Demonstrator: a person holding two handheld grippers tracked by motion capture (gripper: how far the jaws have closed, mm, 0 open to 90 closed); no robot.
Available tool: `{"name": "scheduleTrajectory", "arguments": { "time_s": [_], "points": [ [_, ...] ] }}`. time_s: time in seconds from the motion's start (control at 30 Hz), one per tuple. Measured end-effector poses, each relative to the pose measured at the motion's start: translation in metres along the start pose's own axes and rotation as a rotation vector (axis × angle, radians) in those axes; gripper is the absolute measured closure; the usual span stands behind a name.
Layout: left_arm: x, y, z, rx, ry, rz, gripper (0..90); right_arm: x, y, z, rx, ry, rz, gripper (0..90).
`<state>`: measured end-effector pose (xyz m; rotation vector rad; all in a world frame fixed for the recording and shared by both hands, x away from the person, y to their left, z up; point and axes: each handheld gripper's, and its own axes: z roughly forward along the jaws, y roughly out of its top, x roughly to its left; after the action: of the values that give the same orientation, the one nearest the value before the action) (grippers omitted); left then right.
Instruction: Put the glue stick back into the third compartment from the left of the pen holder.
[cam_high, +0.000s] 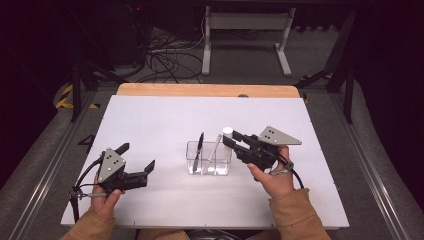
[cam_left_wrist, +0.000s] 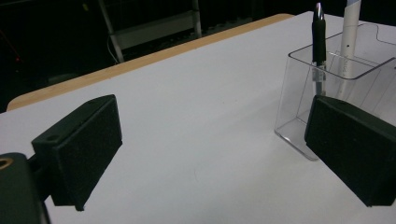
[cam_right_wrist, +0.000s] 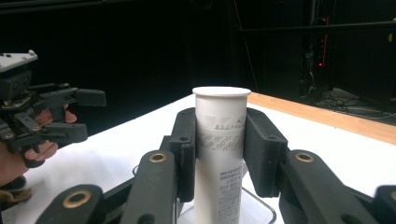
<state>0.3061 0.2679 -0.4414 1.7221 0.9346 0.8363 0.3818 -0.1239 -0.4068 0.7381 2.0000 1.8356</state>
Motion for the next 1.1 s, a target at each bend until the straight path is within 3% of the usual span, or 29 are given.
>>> {"name": "scheduleTrajectory", "arguments": {
  "time_s": [0.7,1.1],
  "points": [
    [-0.001,0.0,0.0,-0.001,-0.005,0.002,4.9,0.003,-0.012,0.016,0.012,0.007,-0.038,67.2],
    [-0.001,0.0,0.0,0.001,-0.003,0.003,4.9,0.003,-0.02,0.017,0.067,-0.012,-0.055,67.0]
  ]
}}
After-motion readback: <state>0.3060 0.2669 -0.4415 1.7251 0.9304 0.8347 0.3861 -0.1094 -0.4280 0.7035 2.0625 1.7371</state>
